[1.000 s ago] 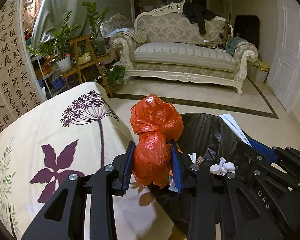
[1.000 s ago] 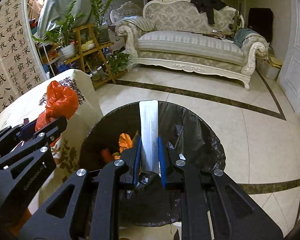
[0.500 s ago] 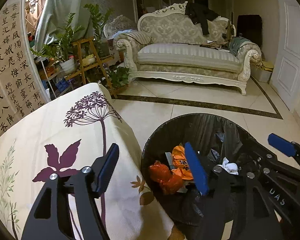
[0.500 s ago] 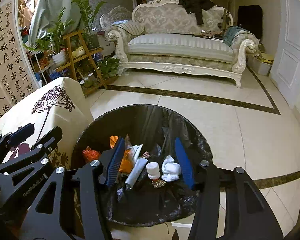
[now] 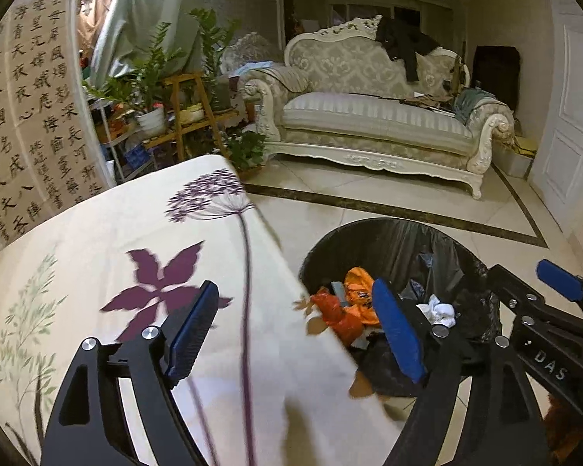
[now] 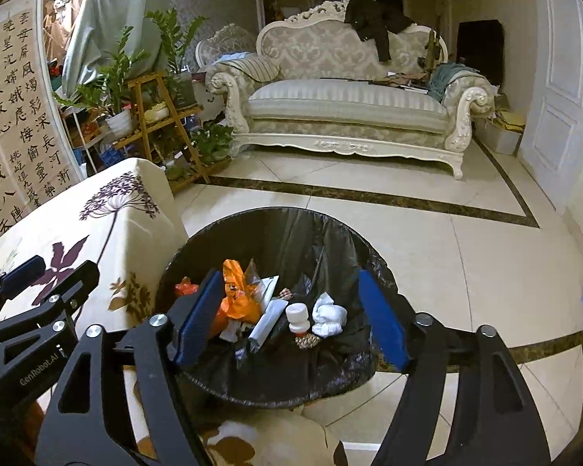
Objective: Collect trash
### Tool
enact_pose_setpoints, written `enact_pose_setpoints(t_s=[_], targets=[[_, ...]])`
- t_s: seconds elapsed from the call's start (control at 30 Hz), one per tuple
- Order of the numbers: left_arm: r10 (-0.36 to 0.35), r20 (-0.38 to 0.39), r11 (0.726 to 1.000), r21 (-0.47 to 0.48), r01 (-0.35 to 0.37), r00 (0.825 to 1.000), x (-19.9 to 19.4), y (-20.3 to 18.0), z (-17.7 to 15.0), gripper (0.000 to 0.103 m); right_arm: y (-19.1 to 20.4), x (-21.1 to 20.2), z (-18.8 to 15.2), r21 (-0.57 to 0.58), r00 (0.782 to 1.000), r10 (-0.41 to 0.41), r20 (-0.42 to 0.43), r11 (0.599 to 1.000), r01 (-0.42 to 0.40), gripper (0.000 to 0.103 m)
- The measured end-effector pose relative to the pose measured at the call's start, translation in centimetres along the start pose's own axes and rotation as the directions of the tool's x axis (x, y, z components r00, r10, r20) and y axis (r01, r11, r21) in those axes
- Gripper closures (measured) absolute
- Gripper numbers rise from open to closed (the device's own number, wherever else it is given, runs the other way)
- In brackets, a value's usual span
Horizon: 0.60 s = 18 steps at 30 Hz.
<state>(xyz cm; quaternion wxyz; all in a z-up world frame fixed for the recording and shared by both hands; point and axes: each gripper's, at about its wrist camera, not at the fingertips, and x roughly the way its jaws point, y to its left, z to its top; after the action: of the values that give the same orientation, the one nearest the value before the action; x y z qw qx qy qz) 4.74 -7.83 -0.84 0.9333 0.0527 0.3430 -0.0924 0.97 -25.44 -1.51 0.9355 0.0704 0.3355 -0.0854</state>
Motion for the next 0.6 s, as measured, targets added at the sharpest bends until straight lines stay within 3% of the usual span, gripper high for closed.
enact_pose_setpoints(t_s=[0.13,0.6], targets=[[0.035,0.016,0.999,-0.006,-0.035,0.999,-1.7,0.9,-0.7,0.021,0.4,-1.4,-0.5,-0.008,1.000,0.006,0.008,1.000,-0.006,0.024],[0.051,0.042,0.998,-0.050,-0.048,0.998,-5.2,2.5,-2.5,0.019,1.6,-5.3,-1.7,-0.033,0.999,0.015,0.039,0.999,-0.014,0.023]])
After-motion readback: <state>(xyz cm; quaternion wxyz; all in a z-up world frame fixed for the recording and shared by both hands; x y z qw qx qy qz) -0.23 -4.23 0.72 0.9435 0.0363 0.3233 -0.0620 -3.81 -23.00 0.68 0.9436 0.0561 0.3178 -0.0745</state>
